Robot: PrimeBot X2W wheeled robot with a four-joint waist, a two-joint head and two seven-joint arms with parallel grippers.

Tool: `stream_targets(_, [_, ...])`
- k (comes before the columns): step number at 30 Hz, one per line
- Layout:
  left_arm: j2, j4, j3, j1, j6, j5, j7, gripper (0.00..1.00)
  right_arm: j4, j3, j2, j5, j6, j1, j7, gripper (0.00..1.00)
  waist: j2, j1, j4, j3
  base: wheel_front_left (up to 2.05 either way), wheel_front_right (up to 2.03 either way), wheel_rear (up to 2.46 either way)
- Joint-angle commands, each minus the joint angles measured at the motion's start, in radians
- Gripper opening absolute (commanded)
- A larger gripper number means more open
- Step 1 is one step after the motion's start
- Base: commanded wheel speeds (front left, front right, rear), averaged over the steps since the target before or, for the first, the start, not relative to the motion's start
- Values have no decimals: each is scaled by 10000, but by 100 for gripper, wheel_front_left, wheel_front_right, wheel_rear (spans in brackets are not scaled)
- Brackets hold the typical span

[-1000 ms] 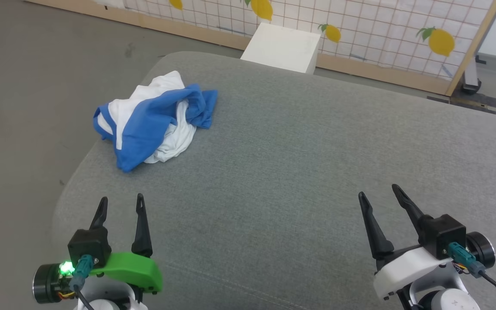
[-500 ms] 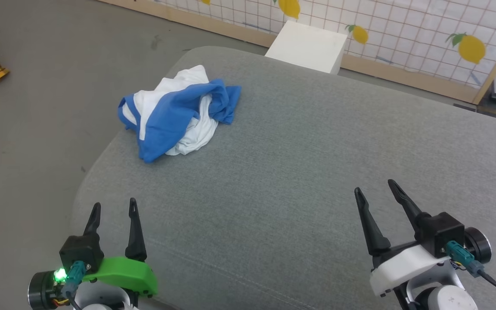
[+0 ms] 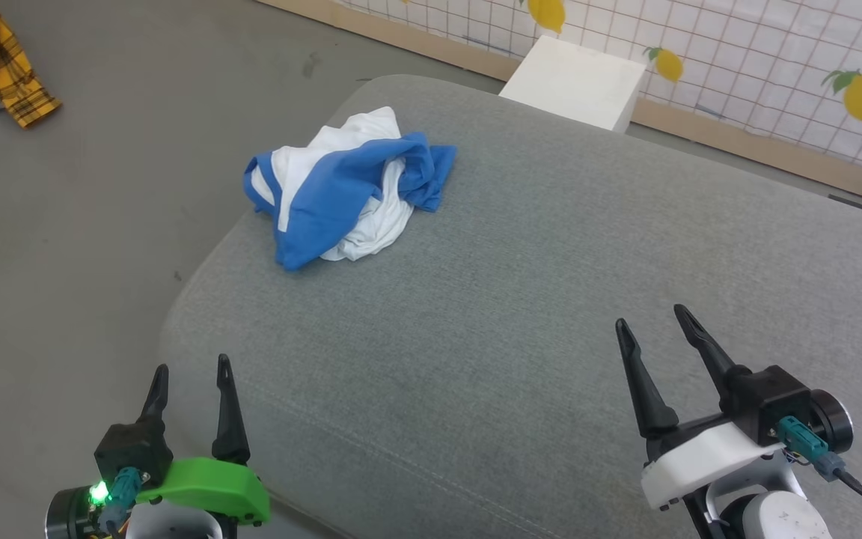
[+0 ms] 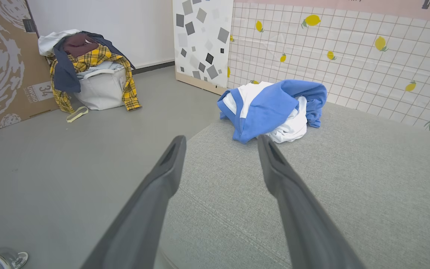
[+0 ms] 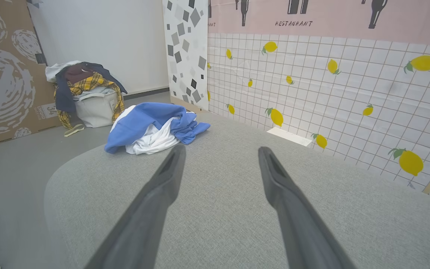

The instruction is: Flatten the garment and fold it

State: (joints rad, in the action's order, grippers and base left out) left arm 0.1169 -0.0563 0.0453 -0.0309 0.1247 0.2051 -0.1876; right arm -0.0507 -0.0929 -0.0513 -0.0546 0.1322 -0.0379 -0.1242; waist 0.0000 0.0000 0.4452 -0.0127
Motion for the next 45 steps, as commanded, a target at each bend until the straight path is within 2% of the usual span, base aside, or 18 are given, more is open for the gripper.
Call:
stream_targets(1, [74, 4, 29, -182, 89, 73, -90, 100, -42, -8, 8, -90, -12, -154, -117, 100, 0, 0, 109, 4, 0, 0, 0])
stream_targets(29, [275, -350, 210, -173, 355, 810, -712, 100, -237, 14, 11, -412, -15, -407, -491, 100, 0, 0, 1017, -201, 0, 0, 0])
stream_targets(41, [115, -392, 181, 20, 302, 1057, -697, 100, -180, 19, 11, -370, -15, -464, -445, 100, 0, 0, 765, -382, 0, 0, 0])
stream_targets(45, [160, -485, 109, 839, 42, 1467, -331, 100, 40, 15, 11, -241, -15, -637, -289, 100, 0, 0, 534, -847, 0, 0, 0])
